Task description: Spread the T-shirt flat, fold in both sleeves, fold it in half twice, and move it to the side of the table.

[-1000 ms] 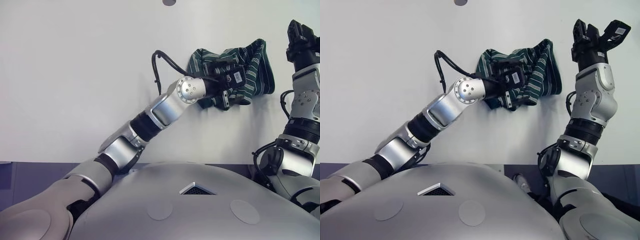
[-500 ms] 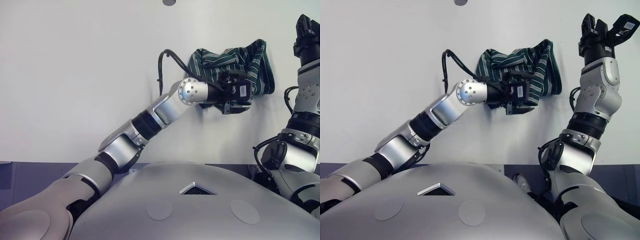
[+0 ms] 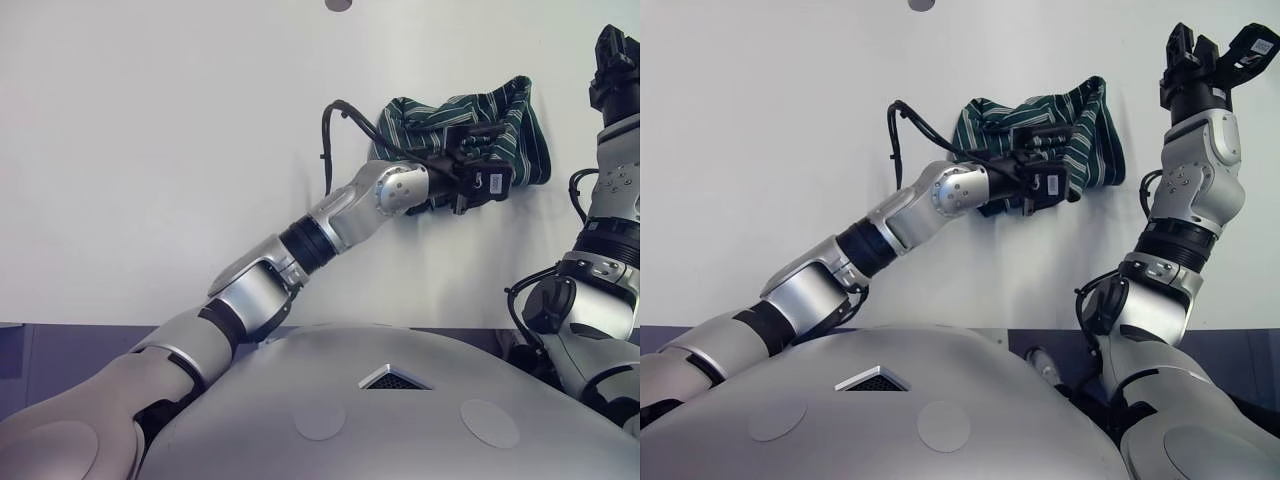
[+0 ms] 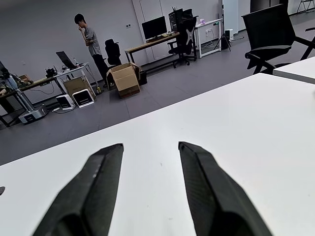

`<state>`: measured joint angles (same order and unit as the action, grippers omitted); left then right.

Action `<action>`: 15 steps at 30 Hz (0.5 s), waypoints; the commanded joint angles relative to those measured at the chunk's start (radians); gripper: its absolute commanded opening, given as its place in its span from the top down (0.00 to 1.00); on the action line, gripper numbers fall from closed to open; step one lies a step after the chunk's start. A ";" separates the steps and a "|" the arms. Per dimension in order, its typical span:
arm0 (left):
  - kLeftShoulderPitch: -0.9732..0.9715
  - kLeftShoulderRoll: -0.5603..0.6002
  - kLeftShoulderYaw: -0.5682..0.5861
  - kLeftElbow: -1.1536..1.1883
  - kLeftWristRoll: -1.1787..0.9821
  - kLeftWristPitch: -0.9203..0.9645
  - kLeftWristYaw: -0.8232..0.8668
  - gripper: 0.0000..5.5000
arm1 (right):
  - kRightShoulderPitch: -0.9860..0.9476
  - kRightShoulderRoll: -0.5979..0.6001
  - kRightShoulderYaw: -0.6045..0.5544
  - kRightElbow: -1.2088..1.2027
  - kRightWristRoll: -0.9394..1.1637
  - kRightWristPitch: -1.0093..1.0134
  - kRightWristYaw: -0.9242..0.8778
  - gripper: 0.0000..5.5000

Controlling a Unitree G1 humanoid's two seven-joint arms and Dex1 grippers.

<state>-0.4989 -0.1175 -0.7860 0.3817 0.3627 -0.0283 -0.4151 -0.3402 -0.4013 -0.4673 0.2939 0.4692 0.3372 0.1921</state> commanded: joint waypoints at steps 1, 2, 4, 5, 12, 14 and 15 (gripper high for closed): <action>0.004 -0.008 0.014 0.008 0.004 0.006 -0.013 0.18 | 0.002 0.003 0.002 -0.001 -0.007 -0.010 0.005 0.62; 0.002 -0.006 0.014 0.012 0.011 0.008 -0.012 0.18 | 0.001 0.003 0.003 -0.001 -0.008 -0.010 0.006 0.62; 0.001 -0.005 0.013 0.021 0.019 0.005 -0.007 0.23 | 0.002 0.004 0.004 0.000 -0.009 -0.012 0.007 0.62; 0.002 -0.006 0.013 0.022 0.020 0.005 -0.007 0.26 | 0.004 0.004 0.006 0.000 -0.010 -0.013 0.009 0.62; 0.019 -0.018 0.036 -0.003 -0.019 0.029 -0.034 0.47 | 0.009 0.008 0.013 -0.001 -0.016 -0.019 0.017 0.62; 0.027 -0.027 0.053 -0.007 -0.043 0.039 -0.047 0.53 | 0.011 0.009 0.016 -0.003 -0.017 -0.021 0.019 0.62; 0.029 -0.030 0.058 -0.005 -0.048 0.040 -0.051 0.57 | 0.013 0.009 0.017 -0.003 -0.018 -0.023 0.020 0.62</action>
<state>-0.4797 -0.1345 -0.7430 0.3877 0.3271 -0.0040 -0.4532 -0.3397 -0.3992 -0.4575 0.2939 0.4640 0.3229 0.2096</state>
